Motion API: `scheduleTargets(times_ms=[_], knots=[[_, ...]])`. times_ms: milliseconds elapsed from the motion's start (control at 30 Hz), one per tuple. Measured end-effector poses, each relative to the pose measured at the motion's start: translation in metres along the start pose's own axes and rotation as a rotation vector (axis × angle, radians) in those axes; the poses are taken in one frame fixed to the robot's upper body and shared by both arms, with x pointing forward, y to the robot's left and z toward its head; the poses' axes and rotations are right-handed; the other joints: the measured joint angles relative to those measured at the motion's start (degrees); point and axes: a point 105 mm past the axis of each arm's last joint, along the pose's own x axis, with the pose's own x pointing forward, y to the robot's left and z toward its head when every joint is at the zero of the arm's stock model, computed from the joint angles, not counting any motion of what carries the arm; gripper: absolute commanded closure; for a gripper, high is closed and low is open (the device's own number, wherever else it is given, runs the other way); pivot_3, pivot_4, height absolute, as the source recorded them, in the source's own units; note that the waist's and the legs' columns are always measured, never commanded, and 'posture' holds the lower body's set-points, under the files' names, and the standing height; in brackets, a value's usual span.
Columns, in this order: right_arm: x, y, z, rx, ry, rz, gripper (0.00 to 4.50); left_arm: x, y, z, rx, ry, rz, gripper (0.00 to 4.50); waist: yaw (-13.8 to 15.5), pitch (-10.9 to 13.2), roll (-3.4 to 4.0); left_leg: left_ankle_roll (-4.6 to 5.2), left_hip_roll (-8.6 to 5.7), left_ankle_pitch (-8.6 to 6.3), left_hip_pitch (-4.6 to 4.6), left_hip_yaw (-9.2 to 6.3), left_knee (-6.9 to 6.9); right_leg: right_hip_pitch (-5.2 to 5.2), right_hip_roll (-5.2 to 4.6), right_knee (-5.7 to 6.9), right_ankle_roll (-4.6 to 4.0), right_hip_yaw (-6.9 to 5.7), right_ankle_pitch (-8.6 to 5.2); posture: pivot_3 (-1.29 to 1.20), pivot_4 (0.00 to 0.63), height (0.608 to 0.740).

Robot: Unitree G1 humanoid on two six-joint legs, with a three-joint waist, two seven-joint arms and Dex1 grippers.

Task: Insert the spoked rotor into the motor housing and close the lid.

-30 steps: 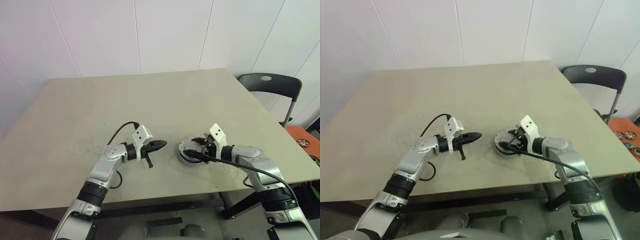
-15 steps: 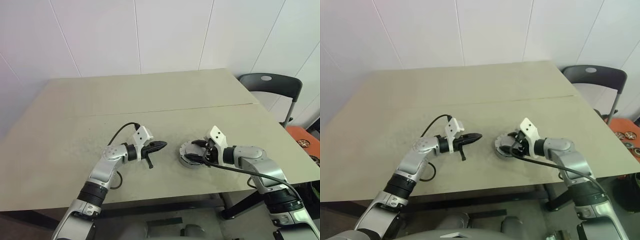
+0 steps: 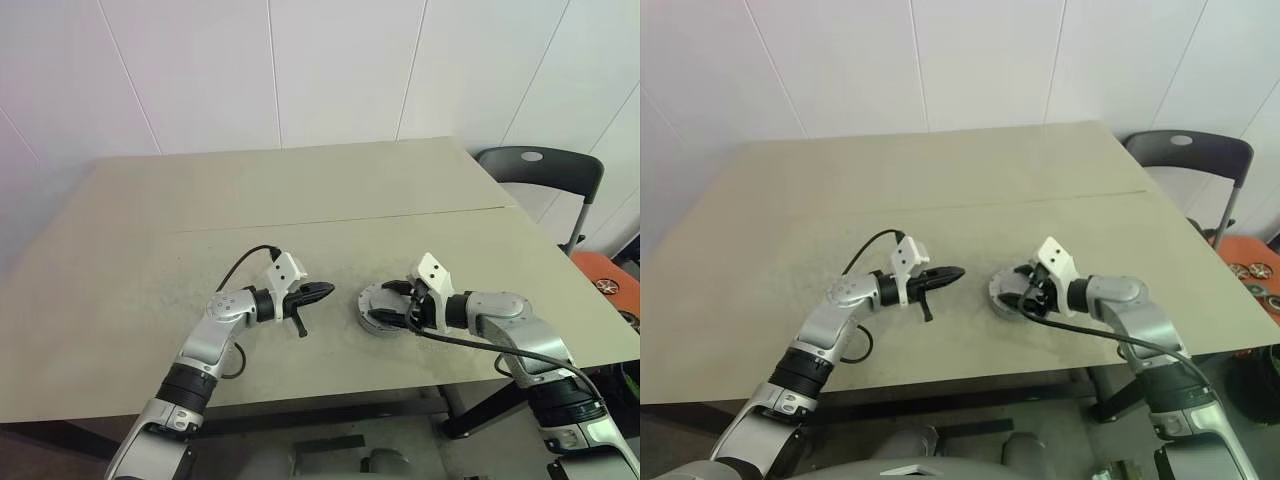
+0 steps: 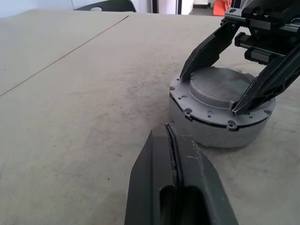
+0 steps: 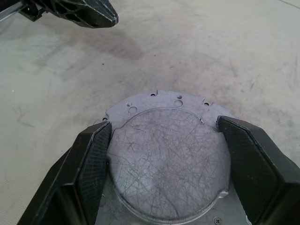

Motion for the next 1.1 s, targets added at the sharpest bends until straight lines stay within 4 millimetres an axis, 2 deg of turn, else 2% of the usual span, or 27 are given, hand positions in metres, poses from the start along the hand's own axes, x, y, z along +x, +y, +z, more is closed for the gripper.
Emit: scheduleTargets(times_ms=[333, 567, 767, 867, 1100], knots=[[-0.008, 0.003, -0.004, 0.069, 0.045, 0.051, 1.24, 0.001, -0.001, -0.001, -0.007, 0.000, -0.001, 4.50, 0.72, -0.03, -0.02, 0.08, -0.01, -0.06, 0.00, -0.04, -0.04, 0.05, -0.03, -0.14, 0.03, -0.05, -0.02, 0.00, 0.000, 0.740], [-0.001, -0.002, -0.006, 0.026, 0.039, 0.021, 1.24, 0.002, -0.001, -0.004, -0.014, -0.001, 0.001, 4.50, 0.42, -0.05, -0.06, 0.01, 0.01, -0.09, 0.17, -0.02, 0.14, 0.30, 0.01, -0.10, -0.18, -0.05, -0.14, 0.00, 0.000, 0.740], [0.004, -0.003, -0.010, 0.015, 0.031, 0.000, 1.24, 0.016, -0.007, 0.000, -0.001, -0.010, -0.029, 4.50, -0.02, -0.09, -0.14, -0.11, 0.03, -0.16, 0.44, -0.02, 0.25, 0.66, 0.00, -0.11, -0.05, -0.05, -0.25, 0.00, 0.000, 0.740], [0.005, -0.003, -0.011, 0.017, 0.034, -0.001, 1.24, 0.017, -0.007, 0.000, 0.004, -0.013, -0.032, 4.50, -0.04, -0.09, -0.14, -0.12, 0.06, -0.17, 0.69, -0.02, 0.21, 0.88, 0.00, -0.15, -0.06, -0.05, -0.27, 0.00, 0.000, 0.740], [0.006, -0.006, -0.009, 0.119, 0.022, -0.013, 1.24, 0.017, -0.006, 0.000, 0.008, -0.008, -0.034, 4.50, -0.13, -0.12, -0.22, -0.13, 0.12, -0.17, 0.84, -0.03, 0.09, 1.10, 0.00, -0.52, -0.07, -0.05, -0.28, 0.00, 0.000, 0.740]])
